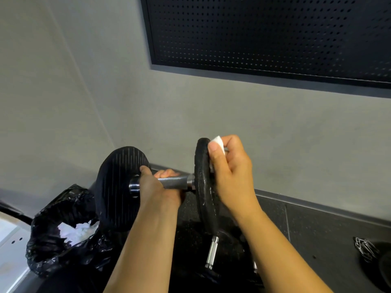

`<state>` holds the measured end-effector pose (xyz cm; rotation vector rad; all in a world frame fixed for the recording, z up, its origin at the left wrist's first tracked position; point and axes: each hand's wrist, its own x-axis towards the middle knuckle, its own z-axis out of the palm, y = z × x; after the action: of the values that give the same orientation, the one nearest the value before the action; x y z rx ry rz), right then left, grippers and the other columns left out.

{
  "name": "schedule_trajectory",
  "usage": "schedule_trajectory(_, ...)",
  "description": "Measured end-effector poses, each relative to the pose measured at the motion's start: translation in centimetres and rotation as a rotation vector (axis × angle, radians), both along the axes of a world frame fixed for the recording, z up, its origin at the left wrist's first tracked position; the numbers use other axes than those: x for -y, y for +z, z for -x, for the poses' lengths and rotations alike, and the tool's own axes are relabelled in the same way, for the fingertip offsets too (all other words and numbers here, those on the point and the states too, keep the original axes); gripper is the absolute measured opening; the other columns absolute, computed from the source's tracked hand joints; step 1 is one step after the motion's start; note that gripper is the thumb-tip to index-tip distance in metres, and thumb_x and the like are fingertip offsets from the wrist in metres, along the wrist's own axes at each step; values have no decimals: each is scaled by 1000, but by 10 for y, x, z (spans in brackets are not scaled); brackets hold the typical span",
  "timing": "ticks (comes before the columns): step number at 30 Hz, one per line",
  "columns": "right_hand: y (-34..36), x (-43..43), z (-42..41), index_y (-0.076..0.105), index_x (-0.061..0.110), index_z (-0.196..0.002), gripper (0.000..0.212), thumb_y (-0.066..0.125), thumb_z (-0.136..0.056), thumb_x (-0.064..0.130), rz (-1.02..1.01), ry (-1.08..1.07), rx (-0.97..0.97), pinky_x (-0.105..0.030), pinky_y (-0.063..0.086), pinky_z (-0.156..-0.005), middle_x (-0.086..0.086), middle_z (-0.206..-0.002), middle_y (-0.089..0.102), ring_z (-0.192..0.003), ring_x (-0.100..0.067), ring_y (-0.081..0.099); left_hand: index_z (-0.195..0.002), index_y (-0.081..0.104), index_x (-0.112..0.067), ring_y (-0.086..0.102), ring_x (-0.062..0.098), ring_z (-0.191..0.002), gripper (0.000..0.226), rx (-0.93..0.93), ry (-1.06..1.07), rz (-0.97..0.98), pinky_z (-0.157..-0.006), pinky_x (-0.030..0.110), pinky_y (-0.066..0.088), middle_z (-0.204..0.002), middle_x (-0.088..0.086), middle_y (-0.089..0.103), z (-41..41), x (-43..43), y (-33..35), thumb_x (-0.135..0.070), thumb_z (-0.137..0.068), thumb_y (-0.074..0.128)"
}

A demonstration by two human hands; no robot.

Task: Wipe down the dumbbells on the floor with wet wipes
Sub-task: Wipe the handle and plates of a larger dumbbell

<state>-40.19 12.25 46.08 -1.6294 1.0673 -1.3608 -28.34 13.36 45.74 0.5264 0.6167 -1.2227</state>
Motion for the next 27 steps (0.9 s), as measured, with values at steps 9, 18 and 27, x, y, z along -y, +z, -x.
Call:
schedule_trajectory(9, -45, 30, 21, 43, 17, -83, 27, 40, -100, 38, -196, -96, -225, -52, 46, -73, 7, -68, 47, -65, -13, 45, -122, 60, -24, 34, 10, -41, 40, 236, -102, -11, -49, 24, 30, -47, -2, 35, 6, 9, 10, -47, -98, 38)
schedule_trajectory(18, -66, -28, 17, 45, 14, -78, 24, 44, -99, 24, -269, -53, 21, -21, 36, -54, 9, -59, 43, -55, -6, 36, -57, 27, -13, 27, 11, -52, 56, 180, -19, 50, -75, 21, 31, -55, -1, 25, -15, 24, 2, -51, -96, 42)
schedule_trajectory(27, -39, -60, -2, 44, 29, -71, 24, 45, -93, 36, -133, -11, 152, -19, 33, -48, 12, -52, 44, -49, -3, 36, -68, 31, -20, 28, 14, -59, 46, 385, -57, 40, -55, 30, 24, -72, -2, 29, -24, 17, -10, -58, -94, 34)
